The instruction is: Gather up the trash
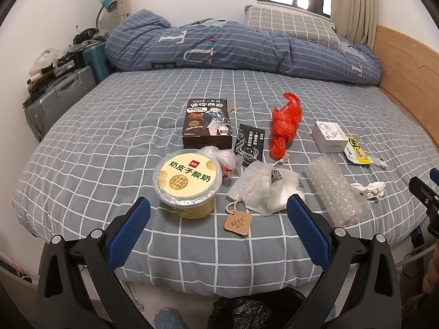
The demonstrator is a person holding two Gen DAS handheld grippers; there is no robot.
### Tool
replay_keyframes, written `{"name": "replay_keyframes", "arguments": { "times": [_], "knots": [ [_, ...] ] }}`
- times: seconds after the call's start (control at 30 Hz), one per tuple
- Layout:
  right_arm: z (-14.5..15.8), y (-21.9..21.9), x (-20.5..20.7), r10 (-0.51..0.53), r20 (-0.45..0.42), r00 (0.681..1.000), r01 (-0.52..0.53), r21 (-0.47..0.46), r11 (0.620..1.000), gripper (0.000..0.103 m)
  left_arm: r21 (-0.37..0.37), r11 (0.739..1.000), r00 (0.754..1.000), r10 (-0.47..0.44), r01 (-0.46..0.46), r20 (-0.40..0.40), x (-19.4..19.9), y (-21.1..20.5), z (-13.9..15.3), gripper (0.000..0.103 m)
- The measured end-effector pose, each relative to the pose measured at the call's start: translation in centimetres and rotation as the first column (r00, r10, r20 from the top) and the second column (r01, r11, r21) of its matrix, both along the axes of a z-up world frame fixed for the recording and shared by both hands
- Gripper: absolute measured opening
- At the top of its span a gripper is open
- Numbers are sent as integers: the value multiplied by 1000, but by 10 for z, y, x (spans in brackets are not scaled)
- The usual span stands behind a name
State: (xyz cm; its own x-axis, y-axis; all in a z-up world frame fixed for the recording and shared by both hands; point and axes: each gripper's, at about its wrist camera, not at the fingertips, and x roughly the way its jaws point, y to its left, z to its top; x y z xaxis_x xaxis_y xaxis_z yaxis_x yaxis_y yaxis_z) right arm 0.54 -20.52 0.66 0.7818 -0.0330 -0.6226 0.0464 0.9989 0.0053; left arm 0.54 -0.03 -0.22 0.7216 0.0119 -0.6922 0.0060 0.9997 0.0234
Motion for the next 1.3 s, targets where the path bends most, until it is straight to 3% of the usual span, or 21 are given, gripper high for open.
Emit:
{"name": "replay_keyframes", "arguments": {
  "times": [1.3],
  "knots": [
    [1, -3, 0, -6, 8, 1000, 6, -10, 1000, 96, -2, 1000, 1000, -3, 3, 4, -1, -4, 1, 97]
  ]
}}
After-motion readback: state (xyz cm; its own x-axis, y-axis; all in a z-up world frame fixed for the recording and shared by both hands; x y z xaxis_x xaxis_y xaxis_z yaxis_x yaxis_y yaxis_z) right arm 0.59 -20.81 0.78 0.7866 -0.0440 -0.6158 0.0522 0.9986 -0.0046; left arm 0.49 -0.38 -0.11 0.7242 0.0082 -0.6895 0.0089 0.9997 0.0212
